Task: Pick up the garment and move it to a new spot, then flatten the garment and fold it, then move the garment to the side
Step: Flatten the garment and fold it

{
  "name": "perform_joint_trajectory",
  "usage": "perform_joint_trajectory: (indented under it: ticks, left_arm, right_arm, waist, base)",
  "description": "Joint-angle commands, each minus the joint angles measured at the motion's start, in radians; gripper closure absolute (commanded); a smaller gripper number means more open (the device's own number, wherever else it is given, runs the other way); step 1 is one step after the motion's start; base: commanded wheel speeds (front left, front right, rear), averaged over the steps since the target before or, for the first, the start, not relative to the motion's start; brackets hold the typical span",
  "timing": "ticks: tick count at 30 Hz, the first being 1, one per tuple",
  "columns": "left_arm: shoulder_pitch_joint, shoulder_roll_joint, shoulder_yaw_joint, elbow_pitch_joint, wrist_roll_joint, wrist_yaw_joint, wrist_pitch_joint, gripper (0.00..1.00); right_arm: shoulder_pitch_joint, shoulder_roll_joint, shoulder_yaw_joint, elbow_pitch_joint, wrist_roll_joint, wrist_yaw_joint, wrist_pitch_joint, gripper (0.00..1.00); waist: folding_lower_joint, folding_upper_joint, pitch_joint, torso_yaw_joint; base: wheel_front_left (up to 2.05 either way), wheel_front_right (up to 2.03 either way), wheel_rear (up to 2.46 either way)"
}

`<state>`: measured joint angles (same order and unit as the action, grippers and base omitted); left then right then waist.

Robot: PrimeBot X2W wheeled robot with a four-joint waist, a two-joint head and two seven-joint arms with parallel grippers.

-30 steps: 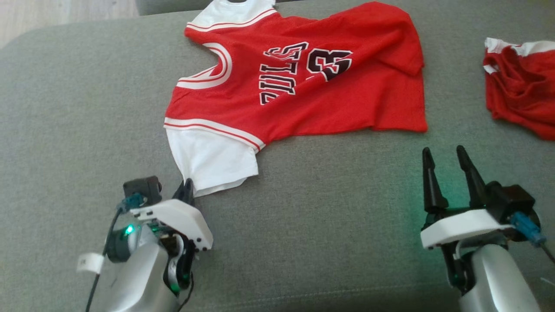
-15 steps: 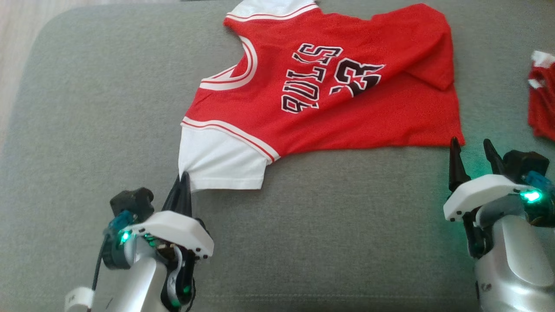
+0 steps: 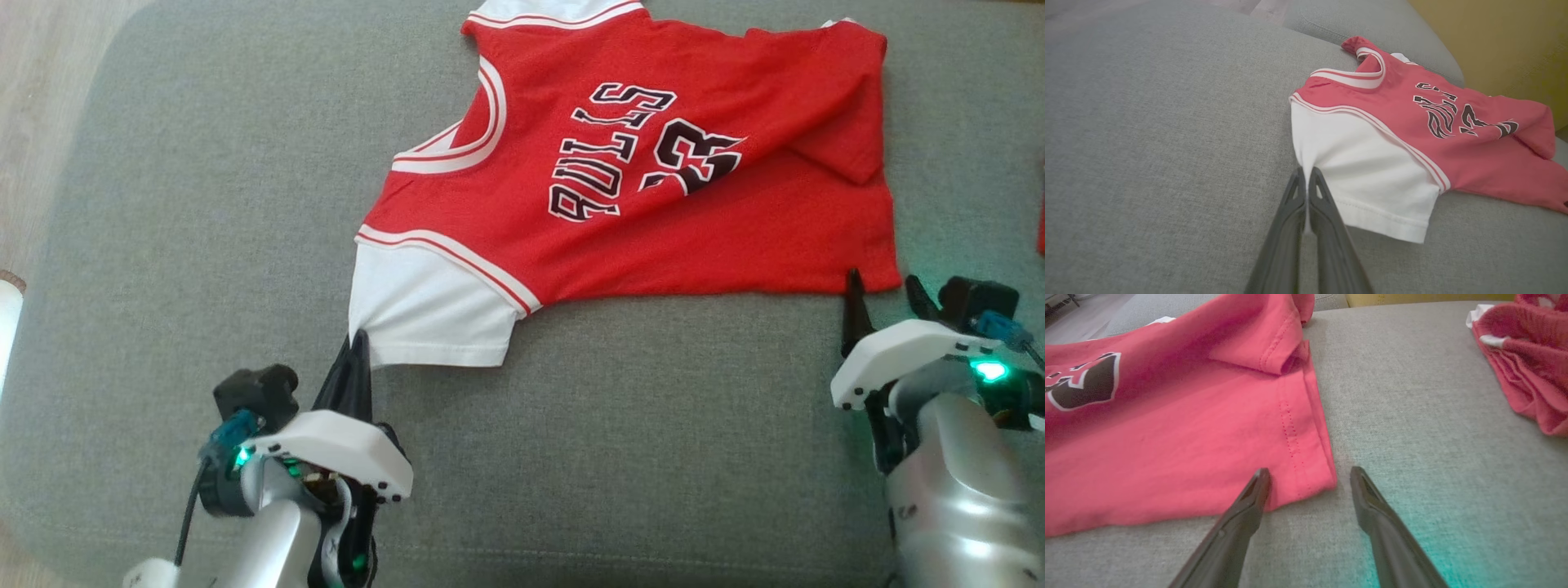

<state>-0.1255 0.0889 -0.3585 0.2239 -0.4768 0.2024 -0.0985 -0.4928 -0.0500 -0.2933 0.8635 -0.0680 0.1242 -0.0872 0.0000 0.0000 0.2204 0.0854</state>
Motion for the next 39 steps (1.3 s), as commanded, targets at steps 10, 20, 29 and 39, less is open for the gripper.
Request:
perform_joint_trajectory:
  ticks: [10,20,29,39]
  left_arm:
    - [-0.016,0.026,0.025,-0.045,0.007,0.001,-0.019,1.0]
    - [-0.038,0.038,0.036,-0.156,0.023,-0.001,-0.086,1.0]
    - [-0.083,0.103,0.074,-0.416,0.072,0.016,-0.1,1.0]
    - [-0.225,0.223,0.109,-0.75,0.175,0.022,0.013,1.0]
  right_arm:
    - [-0.079,0.0,0.066,0.128,0.035,0.007,-0.088,1.0]
    - [-0.087,0.0,0.149,0.041,0.124,0.007,-0.173,1.0]
    - [0.054,0.0,0.279,-0.416,0.208,0.007,-0.174,1.0]
    - [0.195,-0.019,0.258,-1.005,0.194,0.007,-0.072,1.0]
  waist:
    - [0.0,0.0,-0.029,-0.013]
    - [0.0,0.0,-0.094,-0.038]
    - [0.0,0.0,-0.175,-0.09]
    - [0.0,0.0,-0.204,-0.13]
  base:
    - [0.0,0.0,0.0]
    - [0.0,0.0,0.0]
    - [0.0,0.0,0.0]
    - [0.0,0.0,0.0]
